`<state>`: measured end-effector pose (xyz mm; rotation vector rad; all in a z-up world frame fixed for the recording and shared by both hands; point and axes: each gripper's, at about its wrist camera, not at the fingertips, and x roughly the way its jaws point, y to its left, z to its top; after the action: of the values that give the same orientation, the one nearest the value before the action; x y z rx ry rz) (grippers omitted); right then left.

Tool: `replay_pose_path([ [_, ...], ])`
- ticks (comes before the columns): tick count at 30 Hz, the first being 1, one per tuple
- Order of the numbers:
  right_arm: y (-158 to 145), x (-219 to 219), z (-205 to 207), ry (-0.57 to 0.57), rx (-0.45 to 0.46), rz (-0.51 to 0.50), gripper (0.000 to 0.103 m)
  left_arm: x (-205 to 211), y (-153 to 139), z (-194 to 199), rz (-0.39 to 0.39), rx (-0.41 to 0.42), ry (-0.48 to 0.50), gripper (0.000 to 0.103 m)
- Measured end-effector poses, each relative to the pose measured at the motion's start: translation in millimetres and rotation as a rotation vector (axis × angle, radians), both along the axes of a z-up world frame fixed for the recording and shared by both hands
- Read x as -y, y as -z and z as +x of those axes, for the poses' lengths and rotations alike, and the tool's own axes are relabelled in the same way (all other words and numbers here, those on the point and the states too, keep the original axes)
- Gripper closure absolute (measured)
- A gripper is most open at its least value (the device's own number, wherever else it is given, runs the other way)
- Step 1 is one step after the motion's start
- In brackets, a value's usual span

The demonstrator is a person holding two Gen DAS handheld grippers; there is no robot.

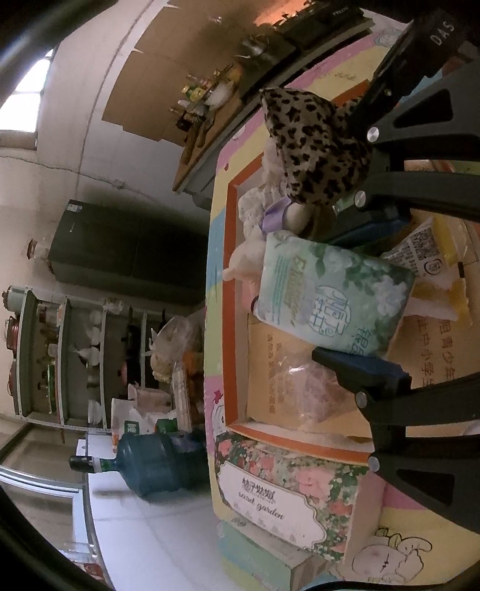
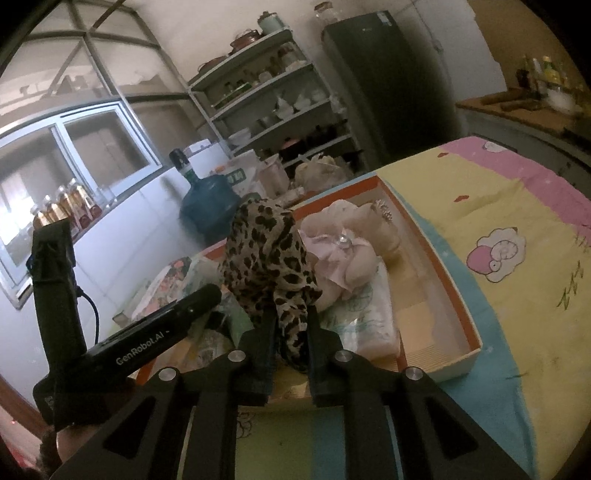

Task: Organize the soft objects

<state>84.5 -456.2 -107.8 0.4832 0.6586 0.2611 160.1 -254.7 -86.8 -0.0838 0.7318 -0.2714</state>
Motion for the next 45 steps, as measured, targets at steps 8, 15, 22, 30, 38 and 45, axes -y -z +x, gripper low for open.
replay_pose_path([
  [8, -1.4, 0.6, -1.6, 0.014, 0.008, -0.01, 0.056, -3.8, -1.5, -0.6, -0.043, 0.004, 0.01, 0.036],
  [15, -4.2, 2.2, -5.2, 0.039, 0.025, -0.03, 0.042, -1.3, -10.5, -7.8, -0.044, 0.055, 0.014, 0.024],
  [22, -10.2, 2.8, -10.9, 0.051, 0.044, -0.048, 0.041, -6.1, -18.8, -14.9, -0.047, 0.073, 0.011, 0.024],
  [30, -19.1, -2.0, -21.6, 0.065, 0.065, -0.062, 0.04, -19.3, -32.1, -32.5, -0.053, 0.101, -0.01, 0.024],
  [38, -40.6, -23.7, -43.1, 0.09, 0.128, -0.124, 0.04, -30.6, -54.0, -71.2, 0.017, 0.173, -0.055, 0.024],
  [45, -60.6, -52.3, -69.4, 0.123, 0.208, -0.199, 0.03, -53.7, -67.2, -116.5, 0.092, 0.265, -0.151, 0.024],
])
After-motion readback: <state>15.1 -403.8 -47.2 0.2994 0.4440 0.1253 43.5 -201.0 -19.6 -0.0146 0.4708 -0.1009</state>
